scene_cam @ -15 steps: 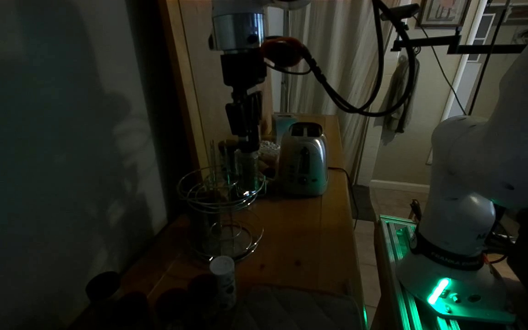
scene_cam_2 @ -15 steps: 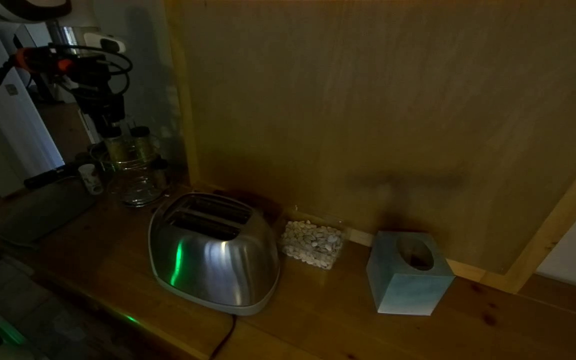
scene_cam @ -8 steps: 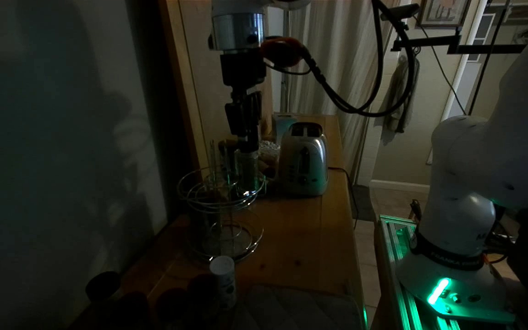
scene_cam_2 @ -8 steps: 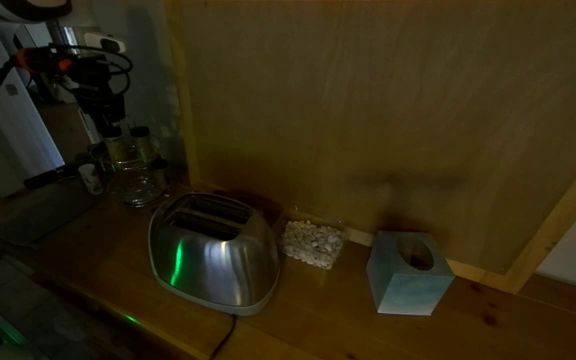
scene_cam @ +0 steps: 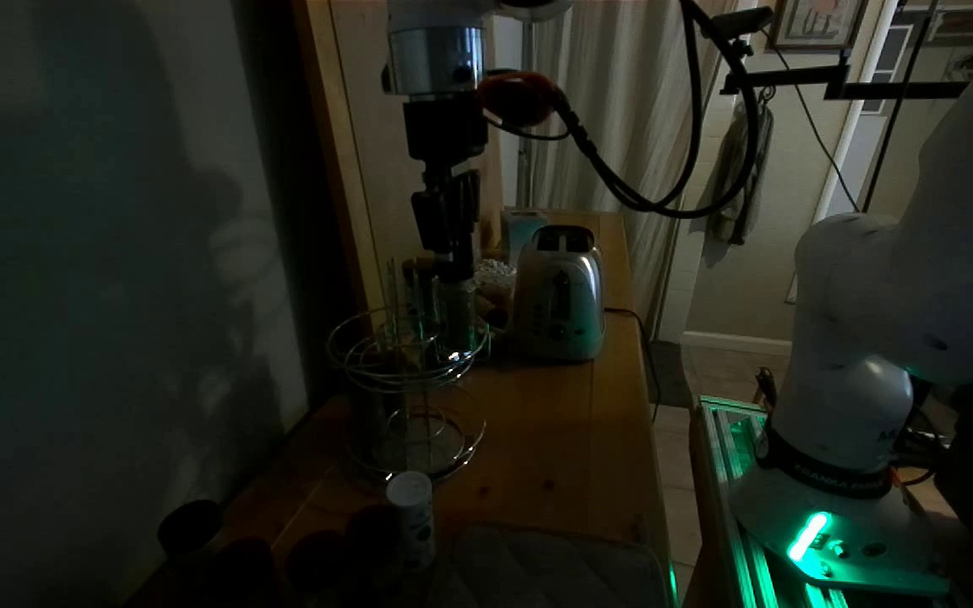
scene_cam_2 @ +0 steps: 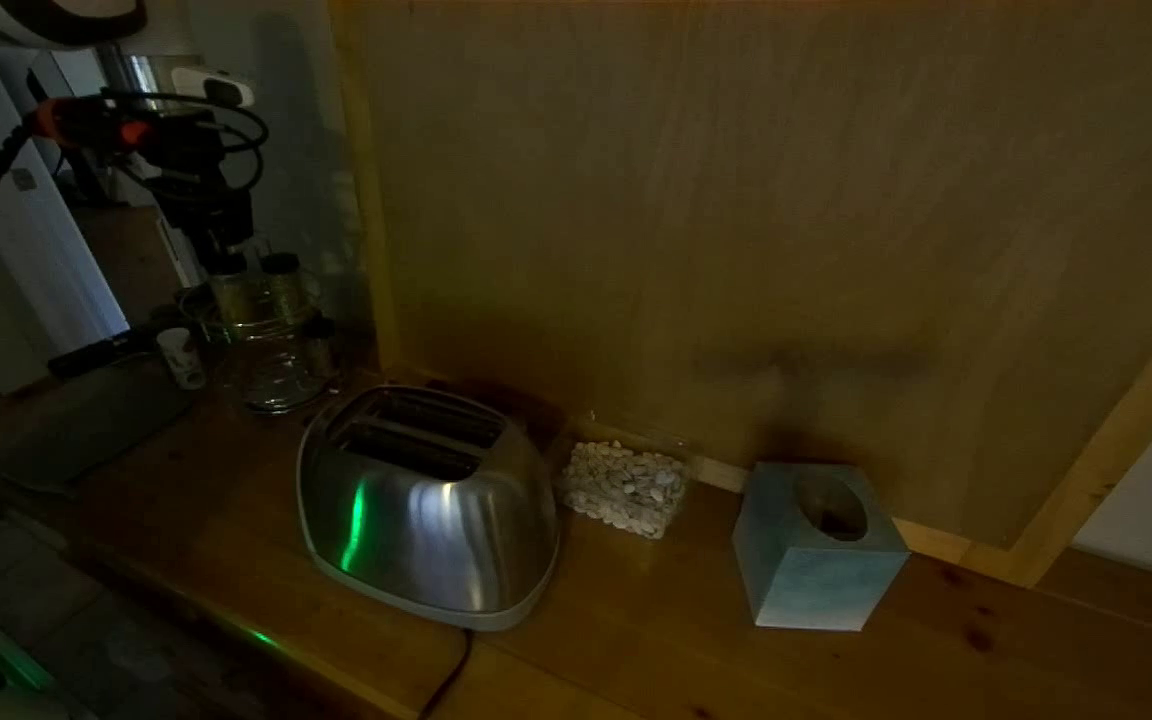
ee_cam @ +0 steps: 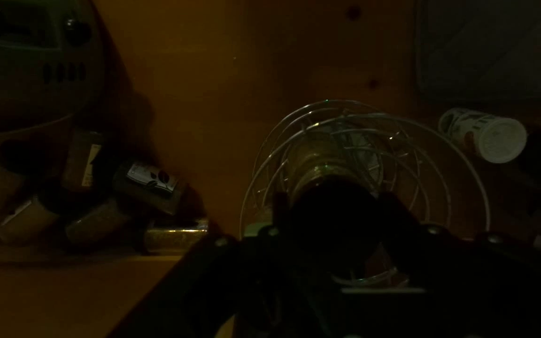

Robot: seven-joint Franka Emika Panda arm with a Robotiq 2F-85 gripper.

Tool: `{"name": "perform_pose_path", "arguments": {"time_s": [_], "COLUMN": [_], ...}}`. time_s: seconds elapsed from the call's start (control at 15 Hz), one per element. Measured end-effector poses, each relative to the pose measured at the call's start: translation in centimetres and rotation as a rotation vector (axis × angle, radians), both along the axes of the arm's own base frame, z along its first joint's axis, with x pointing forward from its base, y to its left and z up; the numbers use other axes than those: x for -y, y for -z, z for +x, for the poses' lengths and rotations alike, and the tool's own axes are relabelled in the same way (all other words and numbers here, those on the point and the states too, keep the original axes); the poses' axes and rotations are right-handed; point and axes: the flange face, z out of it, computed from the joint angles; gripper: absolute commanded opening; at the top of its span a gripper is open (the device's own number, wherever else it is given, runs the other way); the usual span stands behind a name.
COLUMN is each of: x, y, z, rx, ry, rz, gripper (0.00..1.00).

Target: Pick up the black lid on the left and put it on the brown container on the salt rack

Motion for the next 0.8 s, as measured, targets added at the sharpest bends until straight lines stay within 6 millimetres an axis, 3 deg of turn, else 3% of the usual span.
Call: {"name": "perform_pose_path", "arguments": {"time_s": [0.47, 0.53, 0.6, 0.67, 0.8], "x": [-0.04, -0.04, -0.04, -0.04, -0.05], "y": [0.2, 0.2, 0.2, 0.2, 0.27], "z": [0.27, 0.27, 0.27, 0.27, 0.29], "rx": [0.006, 0.006, 0.006, 0.006, 0.004], "ry": [0.0, 0.0, 0.0, 0.0, -0.001], "rz": [0.002, 0.002, 0.002, 0.002, 0.002], "gripper": [0.24, 0.44, 0.74, 0.75, 0.88]}}
